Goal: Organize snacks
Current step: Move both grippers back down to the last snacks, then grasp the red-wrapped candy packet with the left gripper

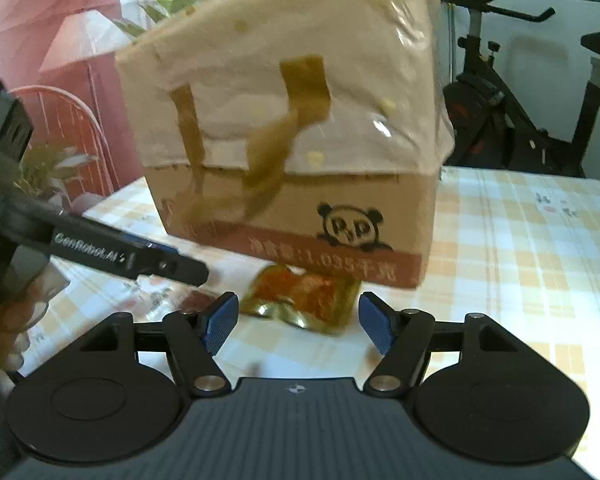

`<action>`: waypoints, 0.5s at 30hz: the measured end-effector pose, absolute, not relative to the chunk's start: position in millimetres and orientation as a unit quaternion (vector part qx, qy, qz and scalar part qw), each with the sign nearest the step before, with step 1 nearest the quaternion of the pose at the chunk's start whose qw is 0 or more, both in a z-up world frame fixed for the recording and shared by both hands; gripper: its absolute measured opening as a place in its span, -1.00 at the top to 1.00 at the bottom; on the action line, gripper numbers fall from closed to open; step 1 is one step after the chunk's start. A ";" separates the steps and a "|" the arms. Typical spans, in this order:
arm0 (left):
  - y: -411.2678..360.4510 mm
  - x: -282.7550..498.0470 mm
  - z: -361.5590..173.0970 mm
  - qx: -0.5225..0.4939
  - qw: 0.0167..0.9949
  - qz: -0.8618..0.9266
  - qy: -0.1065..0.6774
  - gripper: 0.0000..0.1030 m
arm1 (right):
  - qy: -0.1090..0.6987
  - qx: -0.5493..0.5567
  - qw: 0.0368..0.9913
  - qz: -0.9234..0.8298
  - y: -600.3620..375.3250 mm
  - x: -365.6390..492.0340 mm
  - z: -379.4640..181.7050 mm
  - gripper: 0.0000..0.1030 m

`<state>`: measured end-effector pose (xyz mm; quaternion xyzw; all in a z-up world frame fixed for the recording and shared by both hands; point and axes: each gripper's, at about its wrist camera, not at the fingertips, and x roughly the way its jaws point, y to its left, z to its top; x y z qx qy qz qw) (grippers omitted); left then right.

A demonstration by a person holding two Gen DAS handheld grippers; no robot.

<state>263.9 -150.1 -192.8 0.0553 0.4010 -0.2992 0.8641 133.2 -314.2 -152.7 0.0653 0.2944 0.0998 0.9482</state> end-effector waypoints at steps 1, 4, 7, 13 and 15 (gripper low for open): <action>-152.4 264.7 -194.6 0.057 0.862 -0.303 0.402 0.02 | 0.296 0.066 0.948 0.097 -315.9 131.4 -155.2 -0.35; -149.7 269.9 -201.5 0.057 0.857 -0.311 0.407 0.02 | 0.293 0.081 0.948 0.092 -322.1 129.8 -156.8 -0.35; -145.0 268.1 -204.5 0.047 0.858 -0.313 0.405 0.03 | 0.299 0.089 0.946 0.091 -325.0 129.6 -160.0 -0.35; -134.7 254.6 -201.8 0.047 0.854 -0.317 0.409 0.03 | 0.301 0.098 0.944 0.092 -326.1 131.9 -160.4 -0.35; -134.3 246.4 -201.7 0.057 0.853 -0.321 0.407 0.03 | 0.303 0.100 0.943 0.092 -326.5 132.3 -160.9 -0.35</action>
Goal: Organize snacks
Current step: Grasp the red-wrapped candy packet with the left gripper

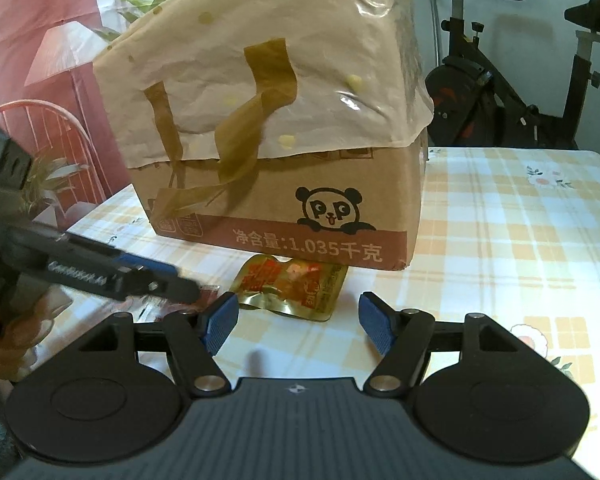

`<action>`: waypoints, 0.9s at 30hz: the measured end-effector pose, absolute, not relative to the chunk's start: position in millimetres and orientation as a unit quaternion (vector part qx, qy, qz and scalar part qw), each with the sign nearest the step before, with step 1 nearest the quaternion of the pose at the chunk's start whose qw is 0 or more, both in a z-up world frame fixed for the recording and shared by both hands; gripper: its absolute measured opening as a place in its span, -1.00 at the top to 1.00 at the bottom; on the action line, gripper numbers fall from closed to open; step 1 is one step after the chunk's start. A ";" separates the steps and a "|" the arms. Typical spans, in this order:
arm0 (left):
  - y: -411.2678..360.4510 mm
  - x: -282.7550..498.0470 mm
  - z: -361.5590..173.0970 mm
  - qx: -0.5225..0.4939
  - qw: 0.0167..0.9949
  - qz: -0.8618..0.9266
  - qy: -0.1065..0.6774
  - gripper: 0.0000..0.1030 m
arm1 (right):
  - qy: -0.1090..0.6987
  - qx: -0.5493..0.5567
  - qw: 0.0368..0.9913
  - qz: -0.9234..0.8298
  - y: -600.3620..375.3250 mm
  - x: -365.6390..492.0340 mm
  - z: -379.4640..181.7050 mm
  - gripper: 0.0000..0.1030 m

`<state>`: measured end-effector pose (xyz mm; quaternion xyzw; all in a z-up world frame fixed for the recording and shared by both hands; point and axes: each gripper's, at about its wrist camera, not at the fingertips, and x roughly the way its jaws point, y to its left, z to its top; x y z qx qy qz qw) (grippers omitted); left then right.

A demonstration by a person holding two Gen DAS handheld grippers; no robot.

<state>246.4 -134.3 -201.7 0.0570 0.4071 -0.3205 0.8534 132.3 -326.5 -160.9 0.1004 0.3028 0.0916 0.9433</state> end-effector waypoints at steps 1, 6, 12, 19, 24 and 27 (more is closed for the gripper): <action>-134.9 243.1 -202.4 0.061 0.853 -0.322 0.407 0.03 | 0.304 0.101 0.943 0.092 -326.8 132.5 -161.0 -0.35; -136.4 231.0 -200.1 0.078 0.850 -0.328 0.405 0.02 | 0.305 0.102 0.942 0.092 -326.6 132.7 -161.6 -0.35; -164.8 224.3 -203.5 0.158 0.853 -0.324 0.378 -0.21 | 0.309 0.102 0.941 0.092 -325.8 133.1 -162.2 -0.35; -166.6 227.8 -204.2 0.144 0.859 -0.320 0.373 0.08 | 0.314 0.106 0.939 0.091 -327.1 134.0 -163.4 -0.35; -149.3 223.1 -202.1 0.117 0.871 -0.283 0.384 0.15 | 0.317 0.108 0.938 0.090 -327.9 134.6 -164.0 -0.35; -130.4 217.7 -202.6 0.099 0.882 -0.253 0.384 0.15 | 0.322 0.106 0.936 0.092 -326.7 135.9 -164.7 -0.35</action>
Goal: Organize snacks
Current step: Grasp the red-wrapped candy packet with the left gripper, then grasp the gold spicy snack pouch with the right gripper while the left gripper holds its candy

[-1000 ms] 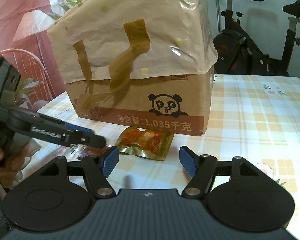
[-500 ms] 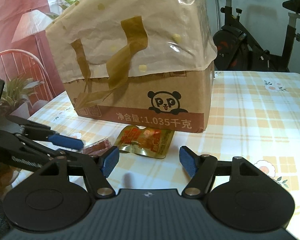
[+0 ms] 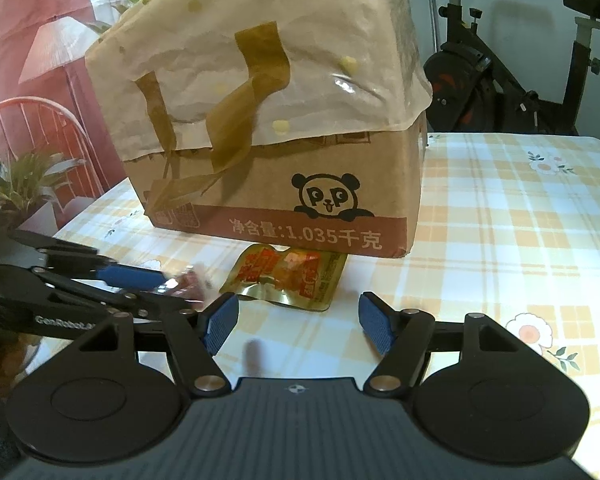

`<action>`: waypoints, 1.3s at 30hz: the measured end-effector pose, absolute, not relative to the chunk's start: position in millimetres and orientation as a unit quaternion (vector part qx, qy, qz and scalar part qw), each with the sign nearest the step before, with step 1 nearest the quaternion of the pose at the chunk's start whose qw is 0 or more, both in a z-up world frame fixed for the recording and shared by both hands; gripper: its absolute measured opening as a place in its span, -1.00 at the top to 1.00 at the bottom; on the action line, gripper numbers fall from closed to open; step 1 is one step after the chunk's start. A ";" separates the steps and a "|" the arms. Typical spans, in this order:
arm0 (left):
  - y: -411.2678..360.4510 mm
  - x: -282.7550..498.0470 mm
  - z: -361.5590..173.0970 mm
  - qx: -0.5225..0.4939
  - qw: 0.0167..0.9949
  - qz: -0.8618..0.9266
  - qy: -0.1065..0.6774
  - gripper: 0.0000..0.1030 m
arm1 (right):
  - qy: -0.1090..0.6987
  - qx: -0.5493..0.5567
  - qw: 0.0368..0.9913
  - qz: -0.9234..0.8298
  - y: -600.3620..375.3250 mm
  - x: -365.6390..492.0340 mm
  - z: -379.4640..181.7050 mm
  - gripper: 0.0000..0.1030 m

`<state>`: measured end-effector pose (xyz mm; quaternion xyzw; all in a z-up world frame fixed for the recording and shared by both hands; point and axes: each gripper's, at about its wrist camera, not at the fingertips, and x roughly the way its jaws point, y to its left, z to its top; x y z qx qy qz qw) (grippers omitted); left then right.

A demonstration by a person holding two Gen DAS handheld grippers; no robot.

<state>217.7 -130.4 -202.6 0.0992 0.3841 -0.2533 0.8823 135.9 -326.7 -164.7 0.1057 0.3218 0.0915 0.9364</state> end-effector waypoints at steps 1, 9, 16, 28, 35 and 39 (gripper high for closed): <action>-123.5 216.3 -202.5 0.092 0.885 -0.245 0.385 0.15 | 0.324 0.105 0.936 0.092 -326.2 136.3 -165.0 -0.35; -76.3 226.7 -198.8 0.034 0.901 -0.179 0.394 0.15 | 0.339 0.082 0.933 0.092 -319.0 141.3 -167.2 -0.39; -67.9 227.4 -204.4 0.013 0.908 -0.179 0.379 0.15 | 0.358 0.049 0.929 0.083 -310.0 148.4 -165.4 -0.39; -58.2 216.1 -208.4 -0.011 0.912 -0.189 0.363 0.15 | 0.390 -0.028 0.917 0.081 -282.6 198.1 -156.5 -0.35; -57.9 218.4 -210.2 -0.018 0.913 -0.190 0.360 0.15 | 0.414 -0.023 0.906 0.085 -270.3 194.0 -158.9 -0.36; -58.6 219.6 -211.0 -0.019 0.914 -0.190 0.358 0.15 | 0.426 0.010 0.899 0.098 -260.6 185.8 -154.8 -0.39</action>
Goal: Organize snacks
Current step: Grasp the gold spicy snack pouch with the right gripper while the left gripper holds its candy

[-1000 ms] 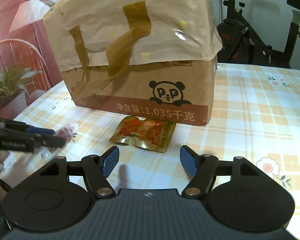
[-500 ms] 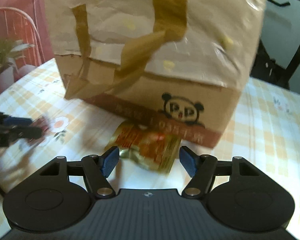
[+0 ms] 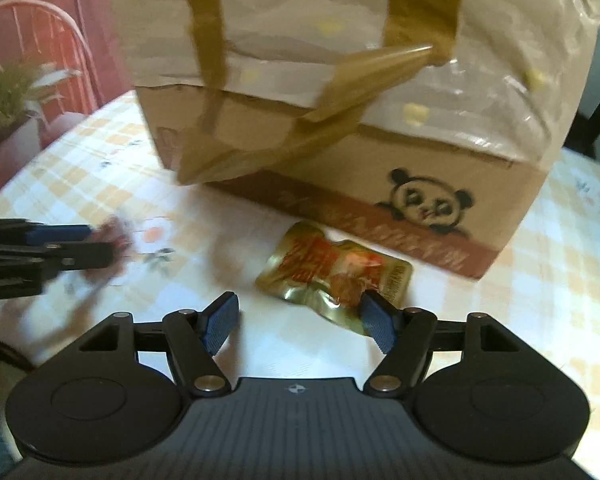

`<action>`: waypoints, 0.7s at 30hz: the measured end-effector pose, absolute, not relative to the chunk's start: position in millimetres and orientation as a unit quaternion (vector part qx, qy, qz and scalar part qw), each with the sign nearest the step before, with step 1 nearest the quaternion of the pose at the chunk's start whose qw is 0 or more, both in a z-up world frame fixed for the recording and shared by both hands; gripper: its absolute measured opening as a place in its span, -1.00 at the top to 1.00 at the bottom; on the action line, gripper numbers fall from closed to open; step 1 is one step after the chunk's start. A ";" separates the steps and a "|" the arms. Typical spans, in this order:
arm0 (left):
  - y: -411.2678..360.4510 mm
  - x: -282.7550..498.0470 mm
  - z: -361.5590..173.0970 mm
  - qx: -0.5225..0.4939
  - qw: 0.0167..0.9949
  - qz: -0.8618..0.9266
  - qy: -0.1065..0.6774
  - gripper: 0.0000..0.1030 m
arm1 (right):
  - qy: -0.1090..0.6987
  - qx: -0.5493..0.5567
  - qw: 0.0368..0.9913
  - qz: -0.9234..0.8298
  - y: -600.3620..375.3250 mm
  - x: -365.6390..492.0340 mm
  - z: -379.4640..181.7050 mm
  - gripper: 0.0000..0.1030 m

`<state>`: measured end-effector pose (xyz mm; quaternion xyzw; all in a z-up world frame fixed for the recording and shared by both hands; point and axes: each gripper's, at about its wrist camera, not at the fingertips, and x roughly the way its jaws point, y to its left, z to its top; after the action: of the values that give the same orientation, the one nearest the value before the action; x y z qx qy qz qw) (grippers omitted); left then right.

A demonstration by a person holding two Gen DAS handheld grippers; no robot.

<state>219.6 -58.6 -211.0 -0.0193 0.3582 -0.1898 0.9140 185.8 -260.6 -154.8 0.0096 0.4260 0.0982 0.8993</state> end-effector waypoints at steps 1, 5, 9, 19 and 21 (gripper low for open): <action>-59.0 219.7 -211.1 -0.019 0.914 -0.190 0.358 0.15 | 0.428 0.015 0.897 0.105 -258.0 184.2 -153.8 -0.39; -57.8 220.3 -211.3 -0.023 0.914 -0.191 0.358 0.15 | 0.431 0.014 0.892 0.136 -249.4 186.4 -148.9 -0.33; -59.1 219.6 -211.8 -0.020 0.915 -0.191 0.356 0.15 | 0.400 -0.054 0.906 0.129 -243.0 194.0 -144.1 -0.35; -57.8 220.1 -211.3 -0.022 0.914 -0.192 0.356 0.15 | 0.402 -0.108 0.890 0.186 -248.6 224.5 -161.8 -0.49; -57.6 220.1 -211.3 -0.023 0.915 -0.192 0.355 0.15 | 0.409 -0.062 0.892 0.182 -259.5 224.6 -163.8 -0.51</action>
<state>220.1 -57.6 -211.4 -0.0228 0.3554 -0.1919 0.9145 224.6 -259.5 -163.8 -0.0622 0.4091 0.1819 0.8920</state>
